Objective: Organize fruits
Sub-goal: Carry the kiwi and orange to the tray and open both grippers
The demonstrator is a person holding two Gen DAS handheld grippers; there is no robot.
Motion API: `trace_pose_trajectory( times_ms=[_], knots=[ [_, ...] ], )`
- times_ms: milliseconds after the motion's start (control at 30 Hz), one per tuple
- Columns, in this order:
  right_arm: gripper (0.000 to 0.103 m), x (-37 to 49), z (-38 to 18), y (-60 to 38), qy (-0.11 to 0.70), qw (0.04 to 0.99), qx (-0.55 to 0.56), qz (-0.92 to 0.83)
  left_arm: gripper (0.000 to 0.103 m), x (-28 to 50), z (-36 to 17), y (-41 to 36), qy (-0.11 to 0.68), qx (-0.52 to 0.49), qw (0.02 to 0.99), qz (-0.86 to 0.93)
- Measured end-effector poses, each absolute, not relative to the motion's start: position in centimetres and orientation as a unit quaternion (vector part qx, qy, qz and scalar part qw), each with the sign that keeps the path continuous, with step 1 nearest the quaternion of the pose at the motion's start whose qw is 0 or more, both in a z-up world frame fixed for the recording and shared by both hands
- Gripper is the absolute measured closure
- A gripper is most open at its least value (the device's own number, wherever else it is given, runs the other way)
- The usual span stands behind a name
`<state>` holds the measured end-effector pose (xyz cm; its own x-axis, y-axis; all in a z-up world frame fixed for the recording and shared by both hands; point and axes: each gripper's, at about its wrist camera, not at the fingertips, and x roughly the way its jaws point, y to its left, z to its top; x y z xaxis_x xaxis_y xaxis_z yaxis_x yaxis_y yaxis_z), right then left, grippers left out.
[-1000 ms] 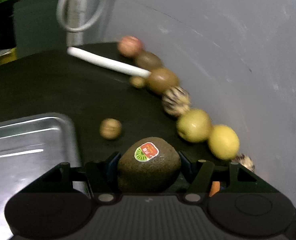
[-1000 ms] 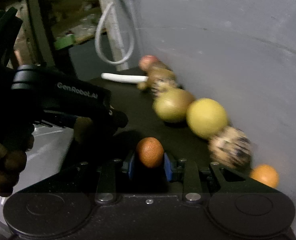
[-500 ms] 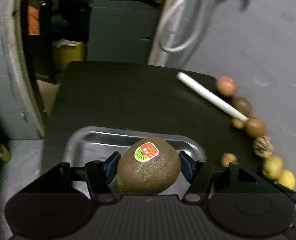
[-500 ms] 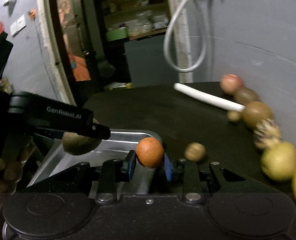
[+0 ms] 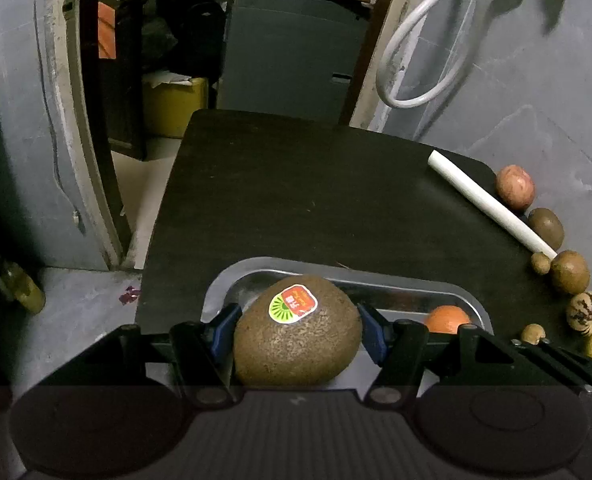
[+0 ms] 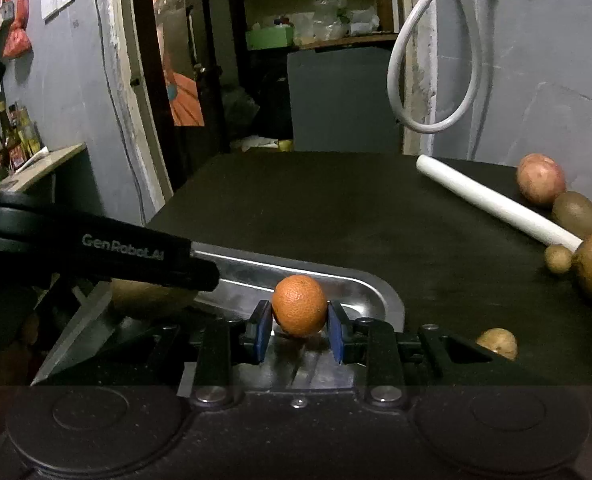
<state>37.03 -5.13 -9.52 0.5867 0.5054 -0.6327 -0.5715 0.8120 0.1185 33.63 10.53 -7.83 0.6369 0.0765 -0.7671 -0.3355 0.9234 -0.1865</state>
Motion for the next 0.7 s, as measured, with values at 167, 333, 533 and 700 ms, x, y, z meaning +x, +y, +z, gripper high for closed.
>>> trace_pose_trajectory(
  times_ms=[167,333,533,700],
  knots=[
    [0.071,37.6,-9.9,-4.6,0.342,0.888,-0.06,0.301,0.036,34.0,-8.3,10.4,0.412,-0.157,0.89,0.113],
    [0.068,37.6,-9.8,-4.8,0.348,0.887,-0.059,0.296,0.036,34.3,-8.4,10.1,0.419,-0.15,0.889,0.111],
    [0.053,36.6,-9.0,-5.6,0.344,0.893,-0.053,0.287,0.033,34.5,-8.0,10.2,0.424,-0.154,0.886,0.104],
    [0.031,34.9,-7.8,-7.0,0.337,0.903,-0.04,0.265,0.022,33.5,-6.8,10.2,0.411,-0.159,0.893,0.094]
  ],
)
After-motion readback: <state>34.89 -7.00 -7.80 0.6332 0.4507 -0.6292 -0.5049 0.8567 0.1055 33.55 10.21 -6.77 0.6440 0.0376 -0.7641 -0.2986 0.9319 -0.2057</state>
